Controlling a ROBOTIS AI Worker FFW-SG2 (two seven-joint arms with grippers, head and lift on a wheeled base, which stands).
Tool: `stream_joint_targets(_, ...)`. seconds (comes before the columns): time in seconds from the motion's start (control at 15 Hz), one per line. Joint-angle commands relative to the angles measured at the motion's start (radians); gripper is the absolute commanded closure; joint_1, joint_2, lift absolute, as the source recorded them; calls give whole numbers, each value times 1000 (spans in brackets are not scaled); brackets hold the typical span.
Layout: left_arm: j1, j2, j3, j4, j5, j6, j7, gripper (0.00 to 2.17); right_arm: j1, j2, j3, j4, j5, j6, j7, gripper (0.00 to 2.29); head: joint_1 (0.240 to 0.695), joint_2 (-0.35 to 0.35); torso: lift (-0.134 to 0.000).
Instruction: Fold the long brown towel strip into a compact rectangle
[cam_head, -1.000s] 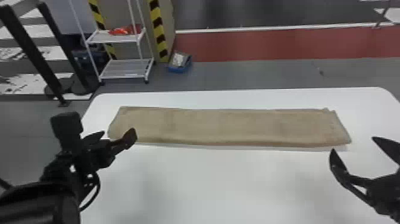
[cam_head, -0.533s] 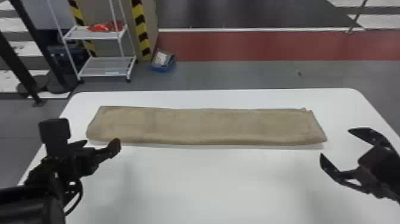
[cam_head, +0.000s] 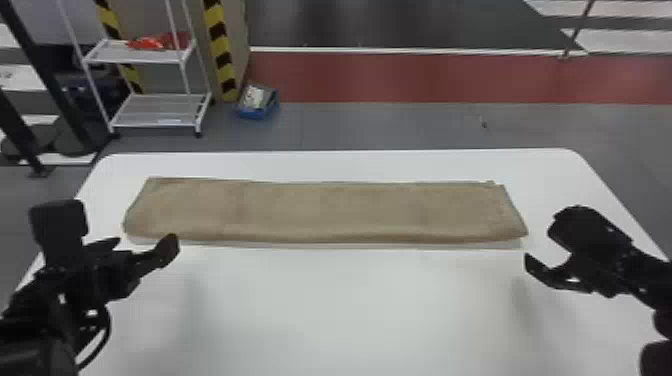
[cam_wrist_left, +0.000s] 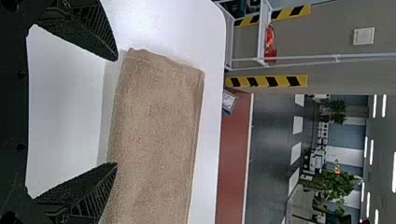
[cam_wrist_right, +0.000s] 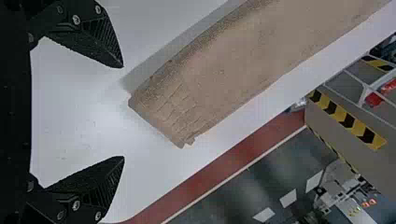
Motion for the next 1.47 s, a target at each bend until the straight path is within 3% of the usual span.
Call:
stream_joint_targets(0.0, 9, 0, 10, -9, 3, 0, -2, 80, -60, -8, 40, 65, 43, 35, 12, 306, 695, -15, -125)
stream_joint_targets(0.13, 12, 0, 17, -9, 3, 0, -5, 80, -90, -8, 64, 98, 49, 50, 23, 478, 695, -13, -125)
stream_joint_targets(0.53, 25, -2, 22, -36, 4, 0, -8, 80, -156, -6, 113, 168, 52, 59, 26, 529, 695, 8, -125)
stream_joint_targets(0.67, 28, -2, 16, -39, 4, 0, -6, 80, -170, -6, 124, 177, 58, 62, 37, 795, 695, 16, -125)
stream_joint_targets(0.73, 26, -2, 10, -38, 4, 0, -6, 83, -170, -5, 126, 176, 57, 59, 37, 1096, 695, 17, -125)
stream_joint_targets(0.87, 18, -6, 8, -35, 23, 0, 5, 87, -161, -2, 123, 167, 46, 62, 37, 1278, 695, 17, -125)
stream_joint_targets(1.0, 17, -6, 20, -36, 123, 3, 14, 80, -147, 1, 112, 147, 39, 59, 35, 1396, 695, 16, -125)
stream_joint_targets(1.2, -57, -8, 77, -27, 360, 132, 63, 83, -123, 10, 98, 127, 34, 50, 25, 1396, 695, 2, -125)
stream_joint_targets(1.4, -130, -5, 91, 4, 454, 313, 141, 147, -98, 10, 97, 113, 31, 44, 18, 1396, 695, -9, -125)
